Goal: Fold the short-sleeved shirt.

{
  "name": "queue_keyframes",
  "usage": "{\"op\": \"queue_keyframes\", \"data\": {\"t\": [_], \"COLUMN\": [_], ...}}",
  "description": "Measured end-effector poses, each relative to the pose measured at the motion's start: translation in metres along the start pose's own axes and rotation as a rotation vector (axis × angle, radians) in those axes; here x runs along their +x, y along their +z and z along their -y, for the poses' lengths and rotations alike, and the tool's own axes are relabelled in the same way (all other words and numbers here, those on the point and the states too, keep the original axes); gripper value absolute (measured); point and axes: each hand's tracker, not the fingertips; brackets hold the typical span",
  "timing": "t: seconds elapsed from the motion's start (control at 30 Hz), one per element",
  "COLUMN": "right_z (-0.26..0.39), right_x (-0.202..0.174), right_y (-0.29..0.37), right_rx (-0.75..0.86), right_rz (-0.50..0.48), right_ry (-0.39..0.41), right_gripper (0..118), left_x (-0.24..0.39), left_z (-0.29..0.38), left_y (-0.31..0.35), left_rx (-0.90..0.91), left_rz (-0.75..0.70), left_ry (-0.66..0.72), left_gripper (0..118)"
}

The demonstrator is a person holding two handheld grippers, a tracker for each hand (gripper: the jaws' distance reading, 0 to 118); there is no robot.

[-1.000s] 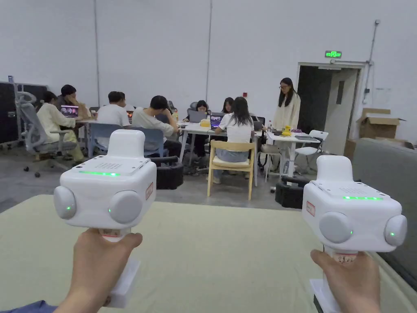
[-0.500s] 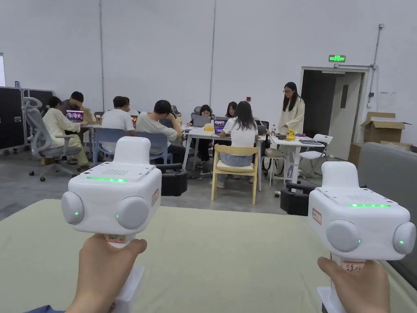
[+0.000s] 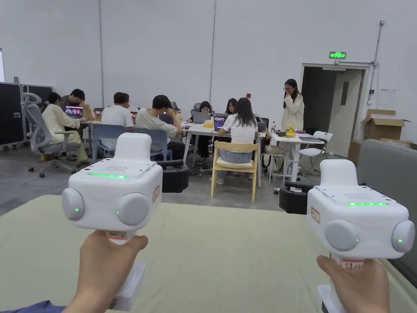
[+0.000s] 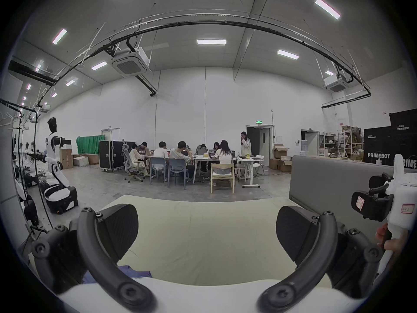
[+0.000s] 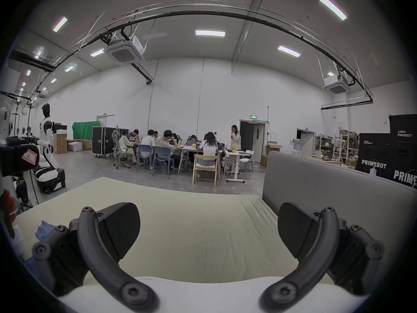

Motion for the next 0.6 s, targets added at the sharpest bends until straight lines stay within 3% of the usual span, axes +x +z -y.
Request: {"op": "queue_keyframes", "data": {"t": [0.6], "right_z": [0.0049], "right_x": [0.002], "right_y": [-0.0025], "right_rx": [-0.012], "right_rz": [0.007], "right_ry": [-0.016], "right_gripper": [118], "left_x": [0.0032], "left_z": [0.0009], "left_y": [-0.0026], "left_rx": [0.002], "left_rz": [0.0], "left_ry": [-0.008], "left_gripper": [118]}}
